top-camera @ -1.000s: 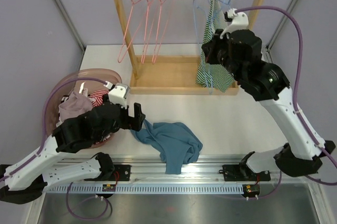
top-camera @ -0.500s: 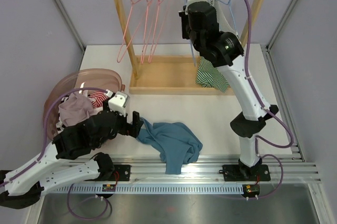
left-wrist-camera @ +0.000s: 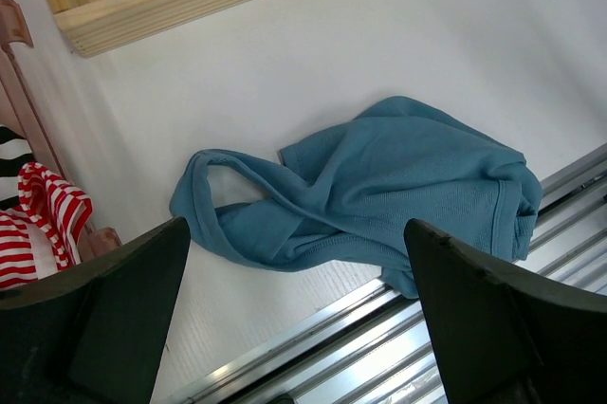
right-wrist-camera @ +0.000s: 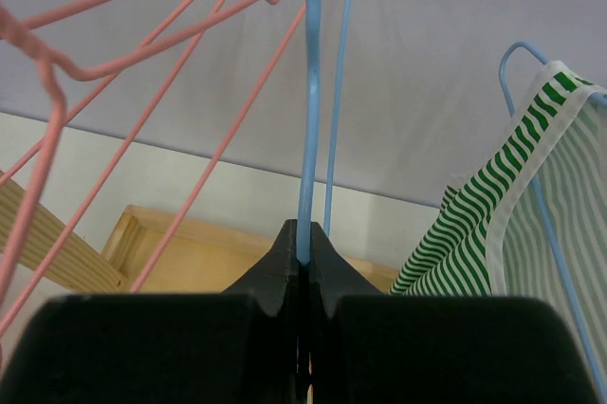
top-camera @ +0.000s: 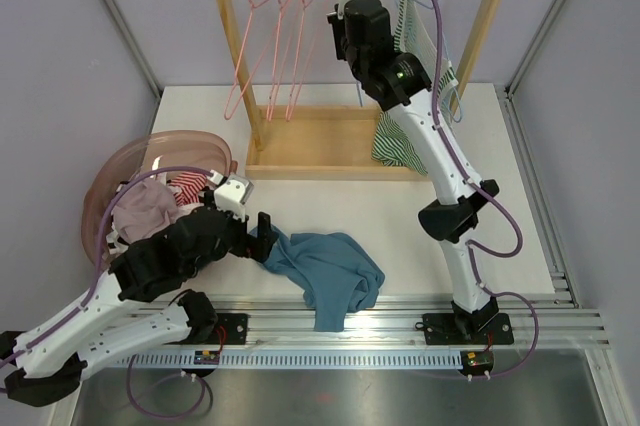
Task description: Remove the tank top from the hanger
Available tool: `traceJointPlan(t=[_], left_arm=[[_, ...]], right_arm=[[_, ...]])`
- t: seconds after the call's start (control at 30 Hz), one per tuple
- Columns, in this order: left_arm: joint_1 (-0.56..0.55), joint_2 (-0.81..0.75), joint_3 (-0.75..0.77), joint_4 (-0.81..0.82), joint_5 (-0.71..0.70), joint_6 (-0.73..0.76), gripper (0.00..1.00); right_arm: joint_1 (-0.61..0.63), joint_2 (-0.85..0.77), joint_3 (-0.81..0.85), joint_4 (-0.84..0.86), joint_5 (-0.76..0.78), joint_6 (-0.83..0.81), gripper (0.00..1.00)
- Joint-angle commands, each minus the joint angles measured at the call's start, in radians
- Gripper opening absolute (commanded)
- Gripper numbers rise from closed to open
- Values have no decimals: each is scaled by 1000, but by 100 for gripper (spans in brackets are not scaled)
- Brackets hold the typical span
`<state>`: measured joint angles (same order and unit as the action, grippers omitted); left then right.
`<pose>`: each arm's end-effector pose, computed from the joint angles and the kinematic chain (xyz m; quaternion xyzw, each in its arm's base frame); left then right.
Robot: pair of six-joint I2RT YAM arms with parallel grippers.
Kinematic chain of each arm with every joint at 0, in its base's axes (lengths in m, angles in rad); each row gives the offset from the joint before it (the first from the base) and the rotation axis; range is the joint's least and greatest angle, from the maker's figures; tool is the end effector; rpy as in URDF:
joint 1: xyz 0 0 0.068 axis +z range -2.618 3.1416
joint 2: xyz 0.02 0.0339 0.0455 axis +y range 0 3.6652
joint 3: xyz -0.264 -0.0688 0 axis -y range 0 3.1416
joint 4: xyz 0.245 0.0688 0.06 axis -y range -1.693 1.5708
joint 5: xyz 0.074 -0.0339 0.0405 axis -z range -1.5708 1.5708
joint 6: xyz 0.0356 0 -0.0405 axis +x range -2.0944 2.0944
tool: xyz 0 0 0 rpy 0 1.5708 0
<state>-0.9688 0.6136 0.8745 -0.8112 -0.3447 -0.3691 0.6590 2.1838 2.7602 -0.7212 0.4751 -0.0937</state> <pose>0.0762 -0.0896 0.3305 0.1739 0.8461 -0.1810 0.4703 0.3651 0.2622 0.4980 -0.1270 0.7403 0.0064 0.6602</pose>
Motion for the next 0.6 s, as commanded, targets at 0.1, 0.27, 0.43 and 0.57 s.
traceJointPlan(t=[0.1,0.27,0.43,0.57], left_arm=[[15,2,0,58,49,22,99],[24,0,-2,75,96,13,99],[21,35,21,81,98,-27,99],[5,70,18,113,109,-53,99]], right_arm=[[-10,-24,0,59,-102,17,0],[-9,-62,-39,32,-133,52,1],[-10,-104,-57,14,-138,71,39],[-9,-177,-109,0,-154,88,56]])
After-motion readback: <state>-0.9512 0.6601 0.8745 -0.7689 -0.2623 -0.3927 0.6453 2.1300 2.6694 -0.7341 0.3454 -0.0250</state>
